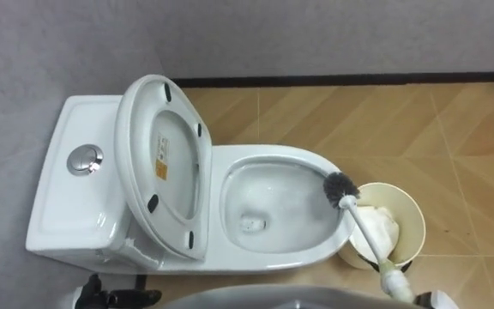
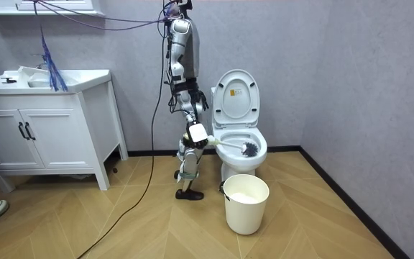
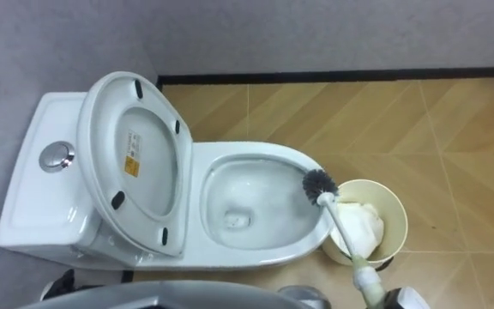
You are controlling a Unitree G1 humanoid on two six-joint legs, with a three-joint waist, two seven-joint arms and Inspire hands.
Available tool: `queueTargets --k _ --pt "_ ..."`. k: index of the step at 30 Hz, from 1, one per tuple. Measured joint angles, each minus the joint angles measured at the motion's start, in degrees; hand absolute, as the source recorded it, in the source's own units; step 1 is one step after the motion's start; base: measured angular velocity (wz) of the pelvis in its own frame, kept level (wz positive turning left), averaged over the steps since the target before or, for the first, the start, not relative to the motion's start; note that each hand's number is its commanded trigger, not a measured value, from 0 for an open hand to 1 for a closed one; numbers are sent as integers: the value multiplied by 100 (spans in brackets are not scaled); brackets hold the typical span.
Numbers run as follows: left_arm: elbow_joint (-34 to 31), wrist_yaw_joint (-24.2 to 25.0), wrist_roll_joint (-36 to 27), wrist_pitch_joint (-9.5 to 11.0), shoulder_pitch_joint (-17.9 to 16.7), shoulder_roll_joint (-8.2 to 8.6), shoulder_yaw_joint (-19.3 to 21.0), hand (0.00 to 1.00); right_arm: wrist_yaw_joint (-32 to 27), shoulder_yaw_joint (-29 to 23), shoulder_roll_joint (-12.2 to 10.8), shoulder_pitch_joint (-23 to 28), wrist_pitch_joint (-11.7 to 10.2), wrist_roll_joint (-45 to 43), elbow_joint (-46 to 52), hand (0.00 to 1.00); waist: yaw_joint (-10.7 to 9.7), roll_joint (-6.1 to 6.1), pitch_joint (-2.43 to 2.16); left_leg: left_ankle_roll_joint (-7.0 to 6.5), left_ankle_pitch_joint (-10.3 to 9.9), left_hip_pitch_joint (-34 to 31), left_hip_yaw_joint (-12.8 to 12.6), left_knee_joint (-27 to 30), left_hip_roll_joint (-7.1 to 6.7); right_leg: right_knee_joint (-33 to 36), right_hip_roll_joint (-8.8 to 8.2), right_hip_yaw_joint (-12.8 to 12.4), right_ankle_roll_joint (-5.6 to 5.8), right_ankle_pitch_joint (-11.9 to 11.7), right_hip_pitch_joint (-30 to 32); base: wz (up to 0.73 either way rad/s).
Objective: Brush toilet
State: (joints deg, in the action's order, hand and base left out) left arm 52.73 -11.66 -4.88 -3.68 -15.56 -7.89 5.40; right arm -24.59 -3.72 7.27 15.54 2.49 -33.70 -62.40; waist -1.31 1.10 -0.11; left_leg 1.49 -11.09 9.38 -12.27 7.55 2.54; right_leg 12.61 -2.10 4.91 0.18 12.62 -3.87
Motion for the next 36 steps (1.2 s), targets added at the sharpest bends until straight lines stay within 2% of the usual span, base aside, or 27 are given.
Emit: queueTargets --k 7,13,14,15,16,36 --pt "53 -1 116 3 -55 0 -1 0 -241 -390 -3 -156 -1 457 -226 100 -24 -22 3 0 0 6 -2 -2 3 -39 11 -1 4 -9 -26 -1" --pt "70 -1 183 2 -66 3 1 0 -431 -513 -7 -139 10 921 -436 100 -38 -47 10 0 0 84 1 -6 6 -162 21 4 2 -34 -175 0" --pt "77 -1 200 2 -66 4 -1 0 -445 -514 -7 -130 9 981 -439 86 -43 -47 11 0 0 90 1 -6 7 -192 24 6 3 -40 -202 0" --pt "85 -1 215 2 -62 10 -2 0 -489 -546 -7 -128 9 1085 -445 50 -52 -50 11 0 0 93 1 -6 7 -201 24 2 4 -42 -219 0" --pt "87 -1 220 2 -55 11 -1 0 -542 -567 -7 -137 8 1137 -445 0 -61 -52 13 0 0 102 1 -7 7 -205 24 -2 4 -42 -218 0" --pt "292 -11 311 12 -28 14 4 0 -657 -658 -3 -357 -6 1299 -458 0 -145 -48 43 0 0 130 1 -18 6 -208 27 -2 3 -42 -240 0"
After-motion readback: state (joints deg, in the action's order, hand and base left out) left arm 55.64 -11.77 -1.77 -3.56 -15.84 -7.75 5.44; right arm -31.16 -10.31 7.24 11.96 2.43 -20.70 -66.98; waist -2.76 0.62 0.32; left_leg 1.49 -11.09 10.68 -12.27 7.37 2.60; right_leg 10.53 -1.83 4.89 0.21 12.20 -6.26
